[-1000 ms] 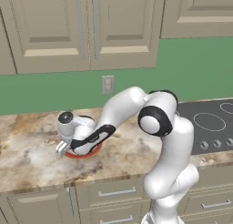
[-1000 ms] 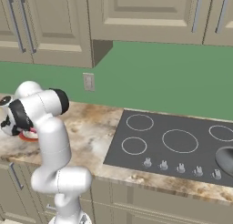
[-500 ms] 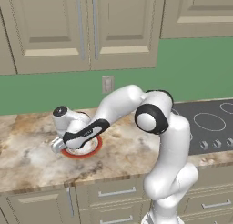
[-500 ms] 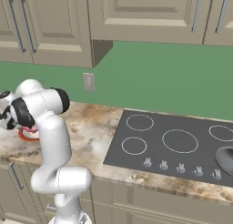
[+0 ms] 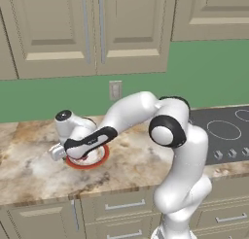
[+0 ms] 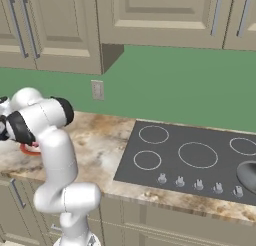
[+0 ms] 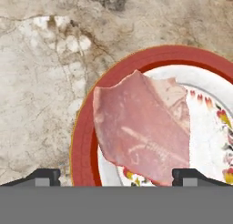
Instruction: Place the steak on the plate and place the tomato on the same plate.
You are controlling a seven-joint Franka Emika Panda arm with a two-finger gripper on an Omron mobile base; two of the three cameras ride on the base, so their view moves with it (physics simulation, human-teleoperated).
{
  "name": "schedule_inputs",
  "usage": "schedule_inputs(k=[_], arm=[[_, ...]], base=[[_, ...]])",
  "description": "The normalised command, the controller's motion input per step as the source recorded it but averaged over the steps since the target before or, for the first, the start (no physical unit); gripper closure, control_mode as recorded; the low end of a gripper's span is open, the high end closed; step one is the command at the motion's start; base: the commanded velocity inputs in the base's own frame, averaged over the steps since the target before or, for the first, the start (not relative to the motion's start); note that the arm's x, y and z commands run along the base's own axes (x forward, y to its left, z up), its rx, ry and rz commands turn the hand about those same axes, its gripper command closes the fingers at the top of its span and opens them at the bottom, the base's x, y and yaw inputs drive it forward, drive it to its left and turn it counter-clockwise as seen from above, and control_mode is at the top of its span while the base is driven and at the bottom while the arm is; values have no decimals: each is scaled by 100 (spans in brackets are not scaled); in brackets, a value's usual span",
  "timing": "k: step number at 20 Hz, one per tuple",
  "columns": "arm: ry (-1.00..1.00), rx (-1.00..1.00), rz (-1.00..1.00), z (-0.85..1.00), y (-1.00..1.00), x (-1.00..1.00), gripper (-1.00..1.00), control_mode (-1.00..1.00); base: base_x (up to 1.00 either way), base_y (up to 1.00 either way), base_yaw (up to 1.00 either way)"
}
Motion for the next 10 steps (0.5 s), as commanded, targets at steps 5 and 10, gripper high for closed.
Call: schedule_inputs(k=[5,10], arm=[[0,11,-16,28,-39,-35,-100,-100],[0,15,-15,24,-58,-36,-100,-100]], base=[[0,0,0],[0,0,0]])
